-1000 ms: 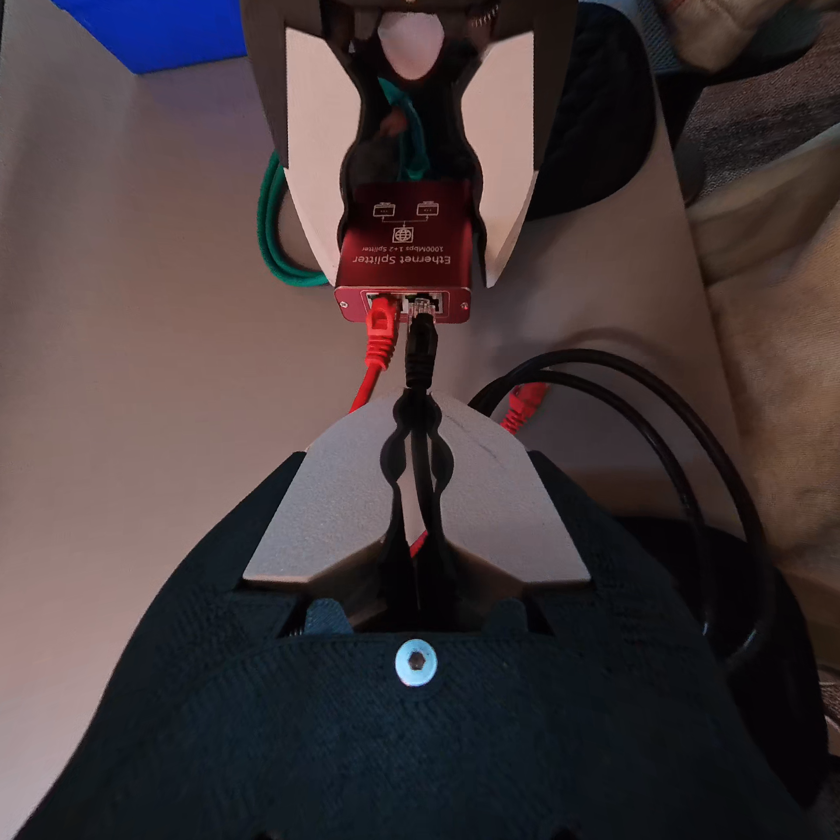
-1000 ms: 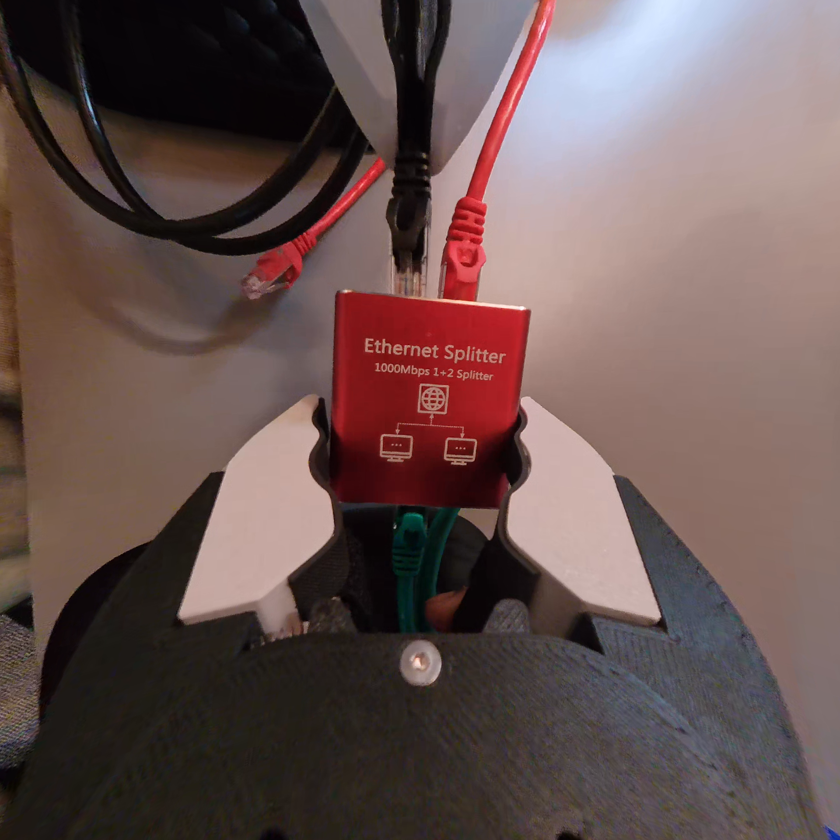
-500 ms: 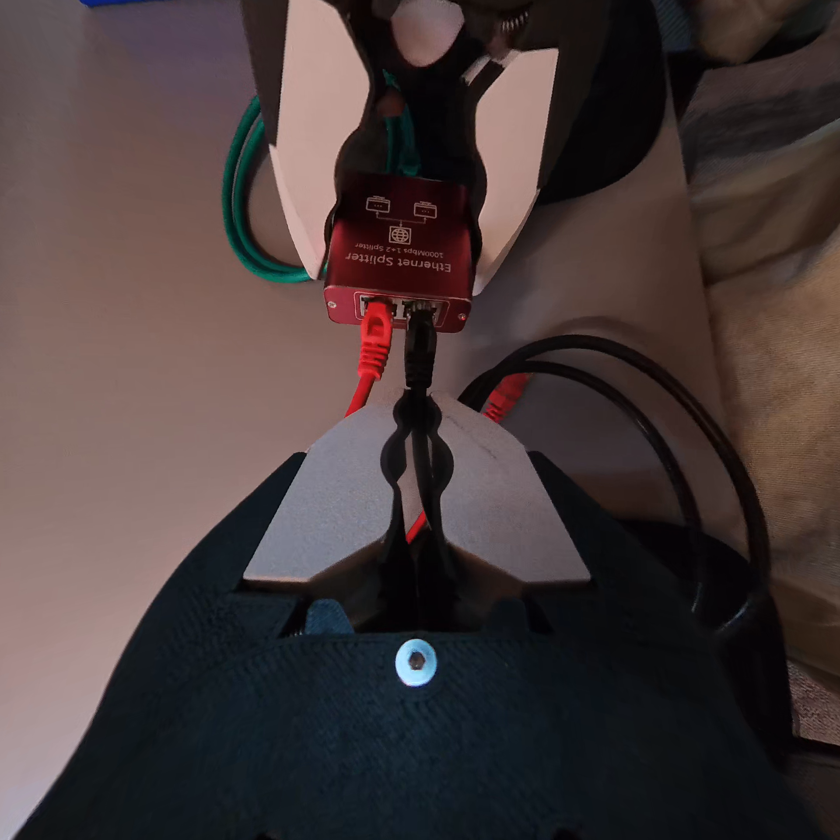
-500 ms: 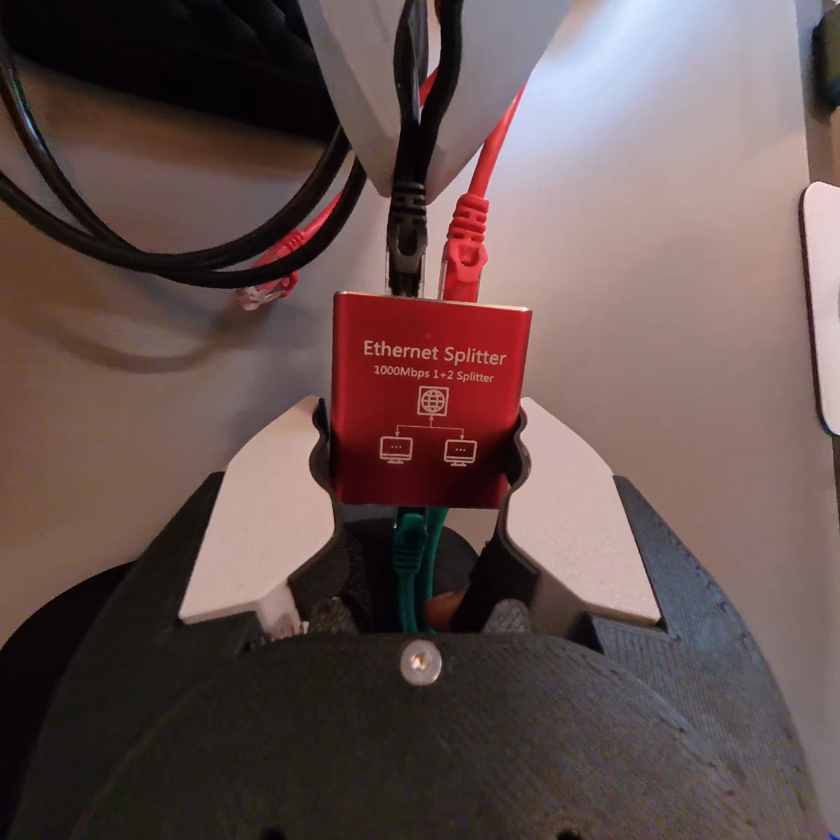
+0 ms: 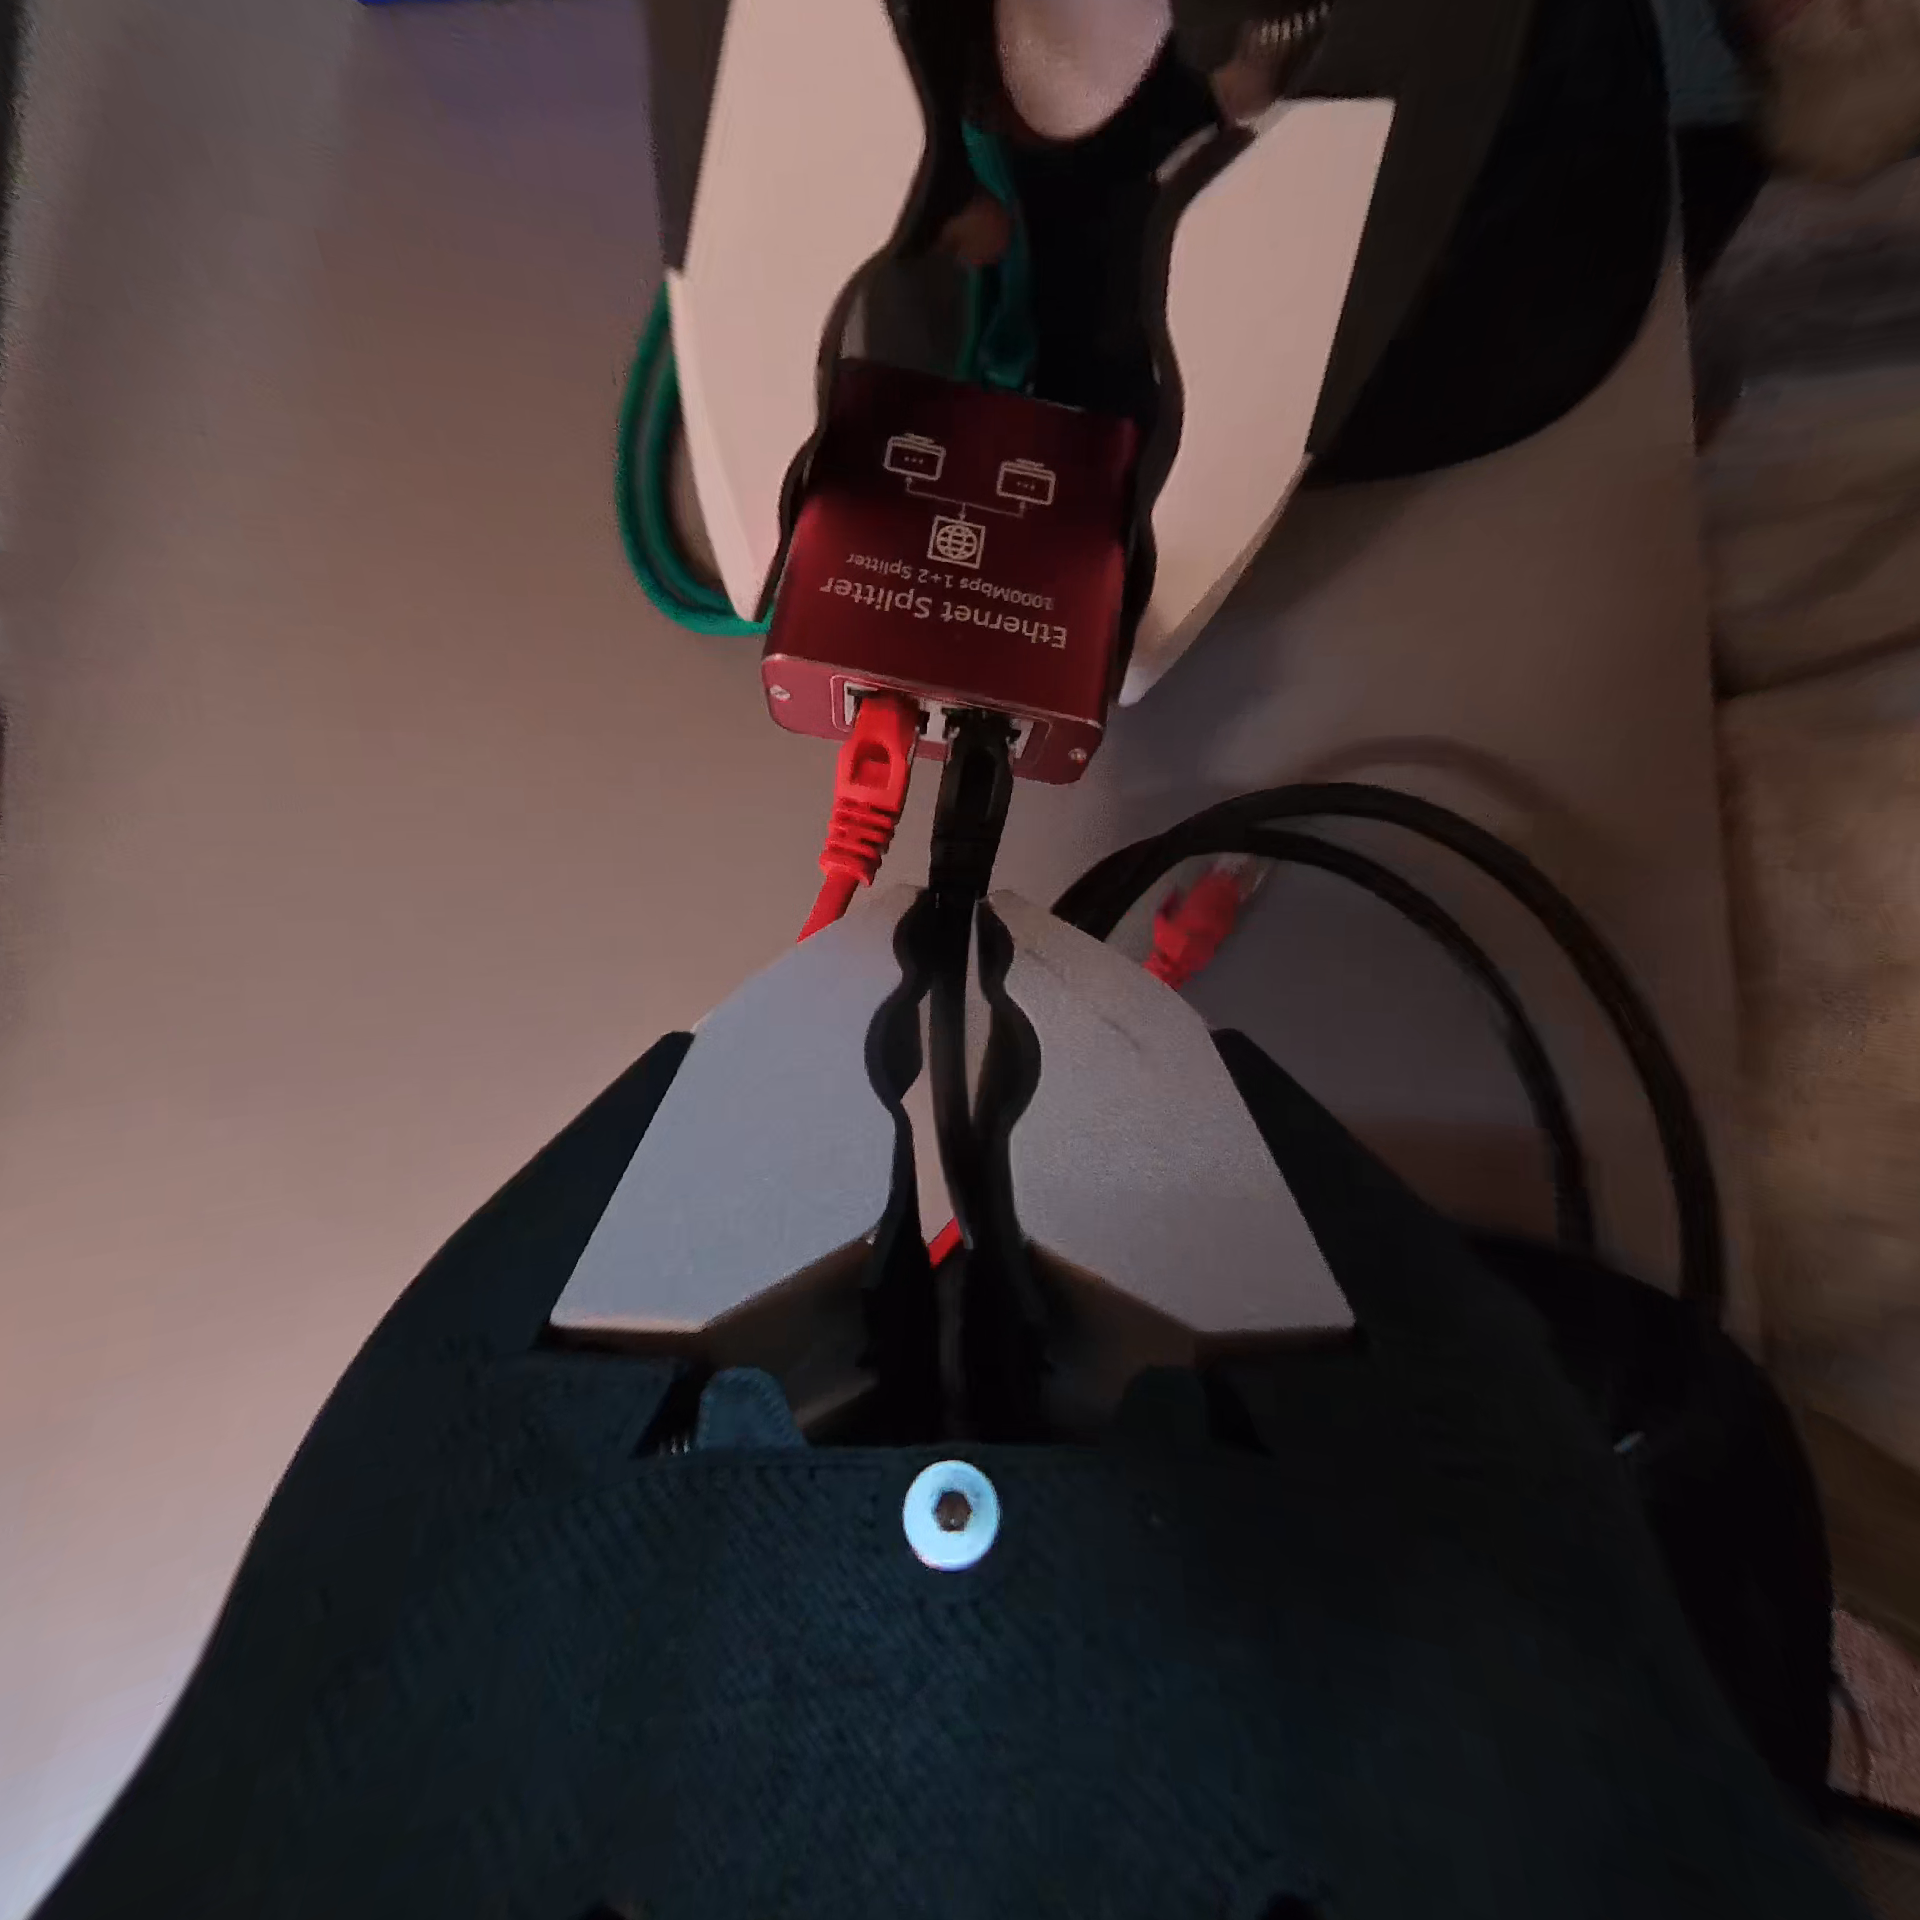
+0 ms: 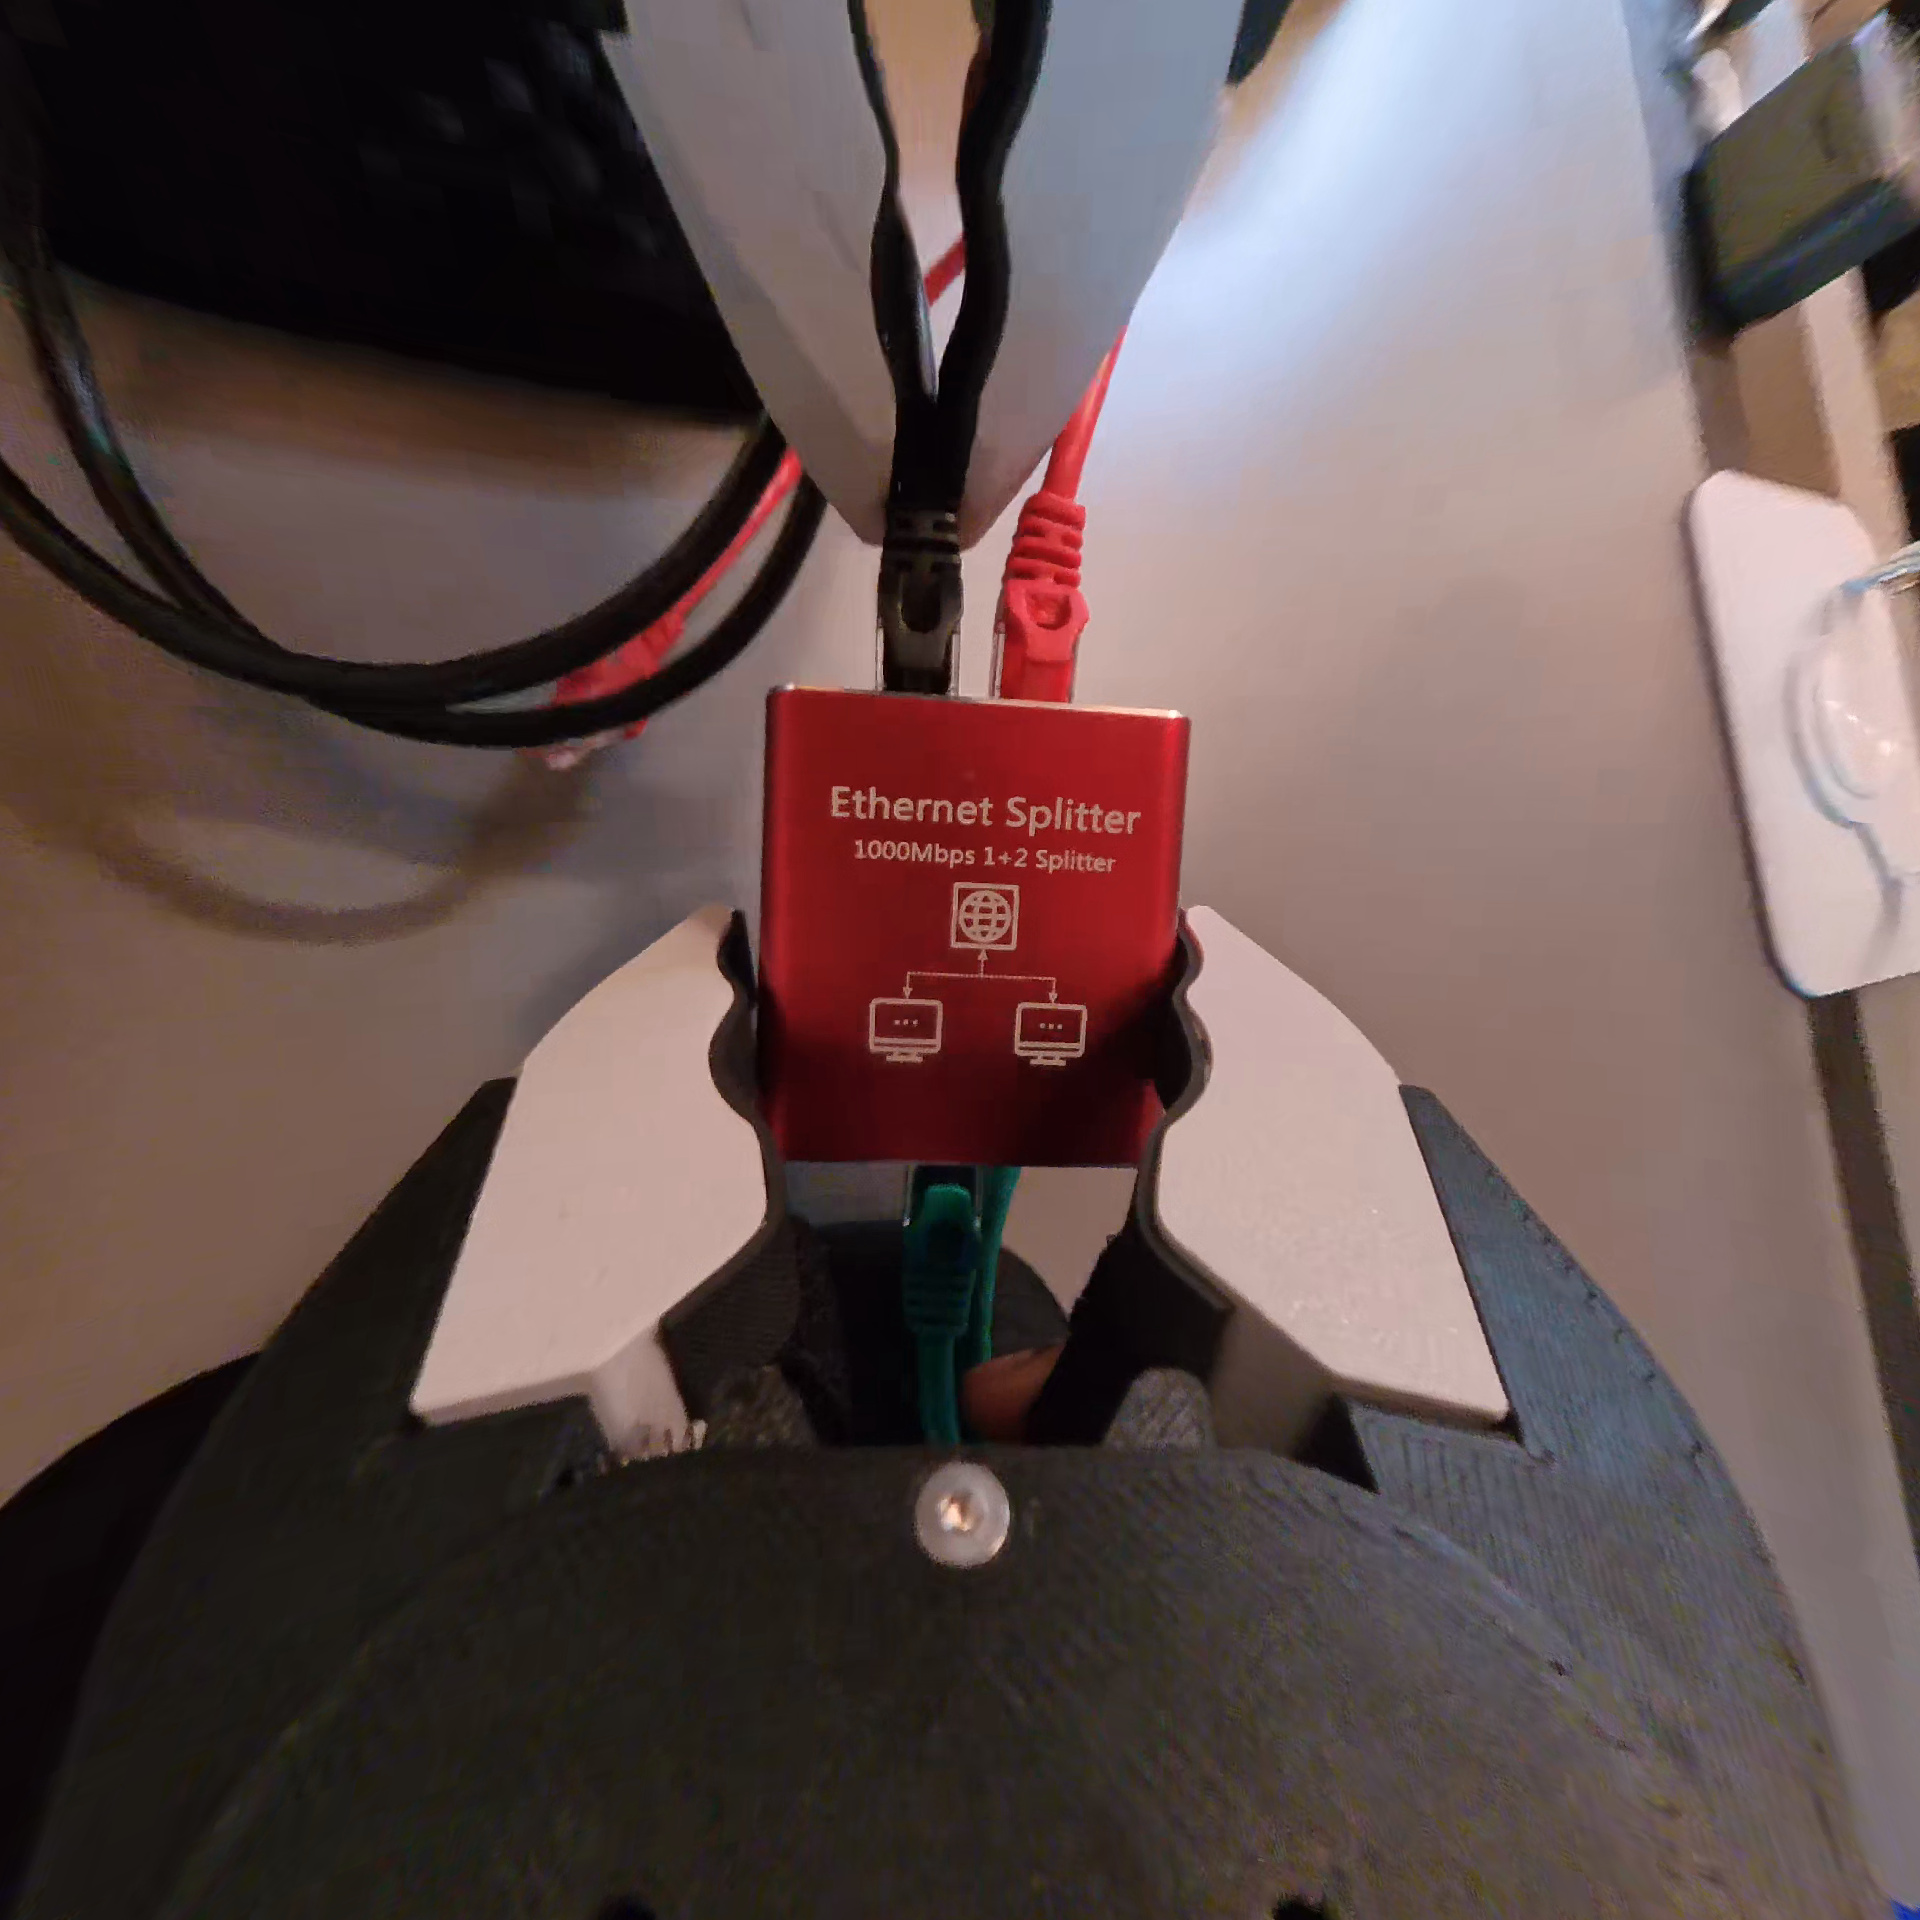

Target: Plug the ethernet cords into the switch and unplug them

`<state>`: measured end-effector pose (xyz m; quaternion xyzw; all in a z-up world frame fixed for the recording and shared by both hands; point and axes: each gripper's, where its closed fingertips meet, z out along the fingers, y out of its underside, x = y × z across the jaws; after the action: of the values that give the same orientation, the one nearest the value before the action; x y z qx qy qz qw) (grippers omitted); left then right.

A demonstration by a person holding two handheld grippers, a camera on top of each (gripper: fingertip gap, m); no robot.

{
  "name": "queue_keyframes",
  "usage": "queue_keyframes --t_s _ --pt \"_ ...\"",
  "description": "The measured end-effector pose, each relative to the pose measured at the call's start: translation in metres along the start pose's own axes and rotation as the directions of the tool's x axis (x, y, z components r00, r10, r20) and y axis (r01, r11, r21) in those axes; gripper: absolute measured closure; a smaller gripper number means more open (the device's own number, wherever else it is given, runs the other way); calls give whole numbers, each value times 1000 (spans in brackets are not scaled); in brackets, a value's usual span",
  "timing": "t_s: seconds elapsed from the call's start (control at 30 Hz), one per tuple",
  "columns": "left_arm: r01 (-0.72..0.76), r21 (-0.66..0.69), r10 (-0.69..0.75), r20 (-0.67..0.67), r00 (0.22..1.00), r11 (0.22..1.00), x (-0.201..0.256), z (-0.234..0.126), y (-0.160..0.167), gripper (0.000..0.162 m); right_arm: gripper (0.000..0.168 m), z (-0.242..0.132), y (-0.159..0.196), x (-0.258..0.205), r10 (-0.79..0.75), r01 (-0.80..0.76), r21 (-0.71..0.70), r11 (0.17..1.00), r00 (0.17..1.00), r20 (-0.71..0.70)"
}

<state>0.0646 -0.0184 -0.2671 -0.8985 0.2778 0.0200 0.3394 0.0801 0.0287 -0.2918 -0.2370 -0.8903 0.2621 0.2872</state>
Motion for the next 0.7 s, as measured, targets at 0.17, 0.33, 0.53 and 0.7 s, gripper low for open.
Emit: queue_keyframes --t_s 0.17,0.33,0.53,0.7 --pt "86 275 -144 196 970 958 -33 -69 -24 122 92 -25 -15 32 -54 55 -1 998 981 -184" --pt "144 717 -450 256 855 682 -50 -147 -25 117 93 -63 -21 70 5 13 50 999 937 -351" --pt "204 817 -670 269 691 539 -57 -163 25 116 94 -145 -13 130 285 -174 245 954 782 -554" --pt "209 801 -664 286 691 562 -59 -160 29 116 95 -235 9 160 572 -239 548 802 570 -590"
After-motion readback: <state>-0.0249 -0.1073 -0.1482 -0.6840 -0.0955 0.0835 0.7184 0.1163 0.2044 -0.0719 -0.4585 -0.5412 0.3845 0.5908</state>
